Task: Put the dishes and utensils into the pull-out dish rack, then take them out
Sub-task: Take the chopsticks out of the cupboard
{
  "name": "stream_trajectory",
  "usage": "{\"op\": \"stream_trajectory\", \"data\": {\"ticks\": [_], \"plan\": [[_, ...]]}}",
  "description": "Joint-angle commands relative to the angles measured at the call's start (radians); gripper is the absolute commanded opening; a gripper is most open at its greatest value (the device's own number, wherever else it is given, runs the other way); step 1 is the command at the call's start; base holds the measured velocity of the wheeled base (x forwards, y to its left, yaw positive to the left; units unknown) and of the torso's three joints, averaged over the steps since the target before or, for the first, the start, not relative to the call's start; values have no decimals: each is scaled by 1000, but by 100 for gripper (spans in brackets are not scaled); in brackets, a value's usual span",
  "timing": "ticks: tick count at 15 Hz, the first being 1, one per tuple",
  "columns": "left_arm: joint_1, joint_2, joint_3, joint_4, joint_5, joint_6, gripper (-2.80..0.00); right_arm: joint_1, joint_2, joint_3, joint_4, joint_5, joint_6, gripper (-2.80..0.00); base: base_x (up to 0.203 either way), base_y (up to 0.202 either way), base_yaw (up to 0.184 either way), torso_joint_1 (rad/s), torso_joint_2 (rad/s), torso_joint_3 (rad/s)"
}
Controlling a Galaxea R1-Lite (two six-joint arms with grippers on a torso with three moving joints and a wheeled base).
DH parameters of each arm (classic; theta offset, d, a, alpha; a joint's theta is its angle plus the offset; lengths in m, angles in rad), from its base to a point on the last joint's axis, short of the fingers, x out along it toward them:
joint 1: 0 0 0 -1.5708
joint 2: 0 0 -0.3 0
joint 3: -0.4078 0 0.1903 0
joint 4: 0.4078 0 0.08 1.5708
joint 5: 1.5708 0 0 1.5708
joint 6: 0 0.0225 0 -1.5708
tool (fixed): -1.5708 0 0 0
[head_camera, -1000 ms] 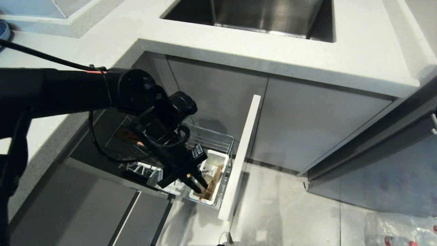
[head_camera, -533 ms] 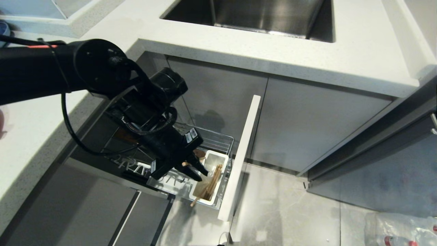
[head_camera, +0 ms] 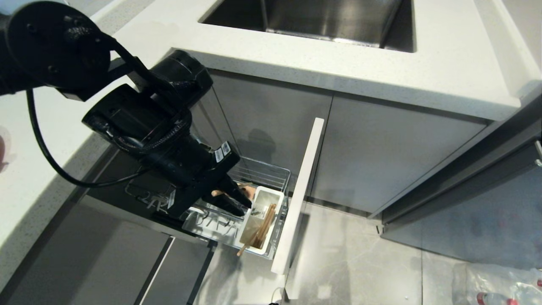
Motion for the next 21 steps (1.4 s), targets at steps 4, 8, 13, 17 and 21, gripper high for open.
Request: {"op": "stream_trajectory", "data": {"ticks": [4, 8, 13, 17, 21], "plan": [[-59, -111, -1, 2, 84, -13, -280, 0, 1, 2, 0, 0, 0, -280, 0, 0, 0, 0, 0, 0], [-164, -284, -2, -32, 267, -9, -280, 0, 1, 2, 0, 0, 0, -280, 0, 0, 0, 0, 0, 0], [-225, -439, -46, -64, 525, 37, -280, 0, 1, 2, 0, 0, 0, -280, 0, 0, 0, 0, 0, 0], [-164, -494, -51, -130, 802, 134, -280, 0, 1, 2, 0, 0, 0, -280, 0, 0, 0, 0, 0, 0], [-46, -432, -47, -128, 1053, 157, -280, 0, 1, 2, 0, 0, 0, -280, 0, 0, 0, 0, 0, 0]]}}
